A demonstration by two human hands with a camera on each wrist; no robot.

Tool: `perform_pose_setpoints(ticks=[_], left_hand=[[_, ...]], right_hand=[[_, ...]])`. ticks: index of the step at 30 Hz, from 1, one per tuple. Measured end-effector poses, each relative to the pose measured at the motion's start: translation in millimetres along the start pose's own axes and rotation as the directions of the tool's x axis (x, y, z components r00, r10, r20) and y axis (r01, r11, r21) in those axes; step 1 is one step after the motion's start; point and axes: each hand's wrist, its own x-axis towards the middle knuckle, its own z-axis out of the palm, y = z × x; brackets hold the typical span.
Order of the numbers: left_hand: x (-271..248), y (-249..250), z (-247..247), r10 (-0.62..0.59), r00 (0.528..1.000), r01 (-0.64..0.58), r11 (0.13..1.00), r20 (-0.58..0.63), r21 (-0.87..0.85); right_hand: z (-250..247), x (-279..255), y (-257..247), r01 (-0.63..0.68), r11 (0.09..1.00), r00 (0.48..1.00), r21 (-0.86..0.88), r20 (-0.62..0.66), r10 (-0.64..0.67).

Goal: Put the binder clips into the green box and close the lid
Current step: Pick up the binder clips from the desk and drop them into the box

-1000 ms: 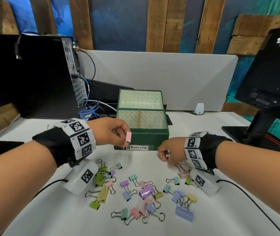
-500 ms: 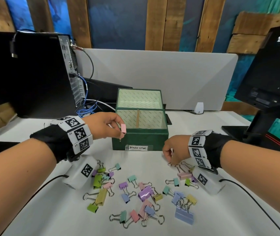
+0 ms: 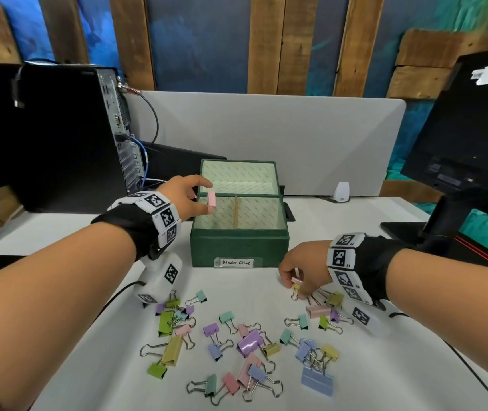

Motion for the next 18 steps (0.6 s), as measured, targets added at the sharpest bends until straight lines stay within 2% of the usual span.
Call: perform_pose_setpoints(ticks=[5, 8, 13, 16, 18], left_hand=[[-8.6, -10.8, 2.2, -0.032, 0.996, 0.029, 0.999, 0.08, 0.032], [-25.3, -18.5, -7.3, 0.011, 0.985, -0.018, 0.999, 0.172, 0.041], [-60.8, -26.4, -1.0, 0.034, 0.916, -0.099, 0.985, 0.399, 0.143], [-72.5, -24.7, 11.9, 0.008, 0.852, -0.151, 0.961, 0.523, 0.231], [-73.3, -20.1, 17.8, 0.013, 0.831, -0.192, 0.945, 0.556, 0.265]], right_hand=[[2.1, -0.8, 0.3, -0.005, 1.0, 1.0, -0.02, -0.013, 0.005], [2.4, -0.8, 0.5, -0.019, 0.999, 1.0, -0.033, -0.015, 0.019], [-9.9, -6.9, -1.1, -0.001, 0.998, 0.994, 0.061, -0.11, 0.007], [-35.6, -16.8, -5.5, 0.021, 0.97, 0.977, 0.242, -0.213, 0.032], [-58.0, -22.6, -6.0, 0.034, 0.939, 0.95, 0.341, -0.302, 0.075]])
